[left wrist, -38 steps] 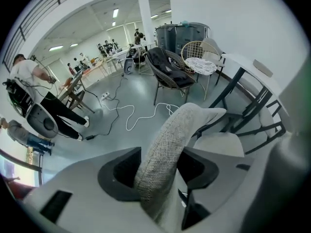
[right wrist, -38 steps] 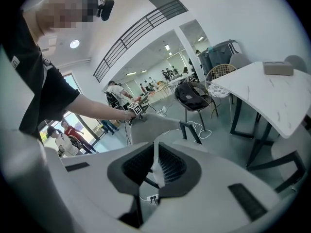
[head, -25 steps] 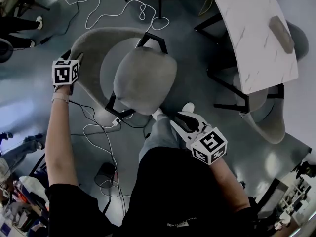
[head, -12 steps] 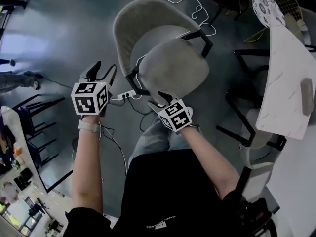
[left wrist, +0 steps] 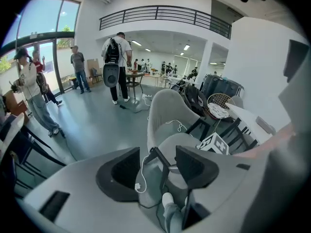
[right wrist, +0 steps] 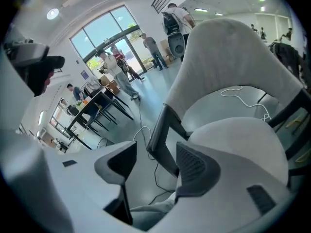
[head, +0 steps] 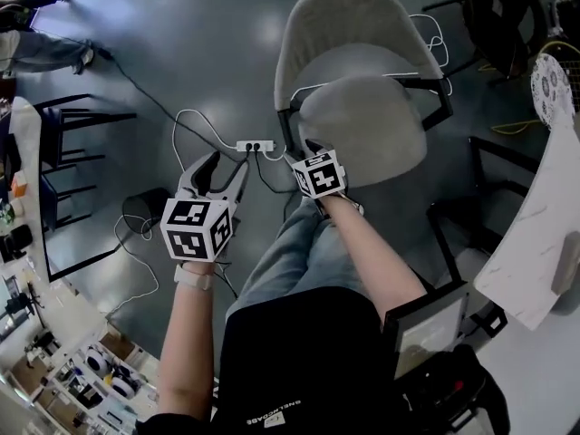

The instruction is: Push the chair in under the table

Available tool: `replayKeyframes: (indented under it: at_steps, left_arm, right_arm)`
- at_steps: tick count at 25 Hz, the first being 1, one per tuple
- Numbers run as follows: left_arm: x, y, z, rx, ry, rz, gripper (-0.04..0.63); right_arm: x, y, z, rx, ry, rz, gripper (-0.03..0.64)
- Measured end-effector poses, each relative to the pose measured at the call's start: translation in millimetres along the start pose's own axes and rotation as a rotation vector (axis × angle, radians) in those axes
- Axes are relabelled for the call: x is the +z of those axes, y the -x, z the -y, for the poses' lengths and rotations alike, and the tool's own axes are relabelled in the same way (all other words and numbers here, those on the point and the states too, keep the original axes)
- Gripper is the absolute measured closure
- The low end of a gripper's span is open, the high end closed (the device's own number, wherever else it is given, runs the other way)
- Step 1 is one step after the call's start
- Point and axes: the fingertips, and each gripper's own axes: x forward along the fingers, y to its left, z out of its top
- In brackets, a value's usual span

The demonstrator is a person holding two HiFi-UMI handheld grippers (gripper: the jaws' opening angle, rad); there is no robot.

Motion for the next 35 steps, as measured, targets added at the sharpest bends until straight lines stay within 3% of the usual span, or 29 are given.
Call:
replayKeyframes:
  at_steps: [7,11,15,20,26,35]
  left_arm:
    - [-44,14,3,0.012,0.056,-0.037,0.364]
    - [-68,21,-1,0.019,0.112,-0.054,0.364]
    - [-88,24,-4,0.026,0.127,-0.092,0.364]
    - [-85,21,-4,0.018,0.164,-0.077,0.364]
    - [-75,19,7,0.000,0.134,-0.084,0.364]
    - [-70,20,15,-0.032,0.137,-0.074,0.365]
  right_arm:
    - [-9,-51,-5,0.013,0.042,-0.101,0.376]
    - [-3,-71,-1,-0.021,0.039,-0.104,0.381]
    - [3,-79,5,-0.040,0.018,-0.080,0.442]
    - [4,-81,2,-0.031,0.030,-0.077,0.451]
    - [8,-75,3,-0.087,0.042,-0.087,0.466]
    - [-27,-43,12,-0.125,0.081,-0.129,0.483]
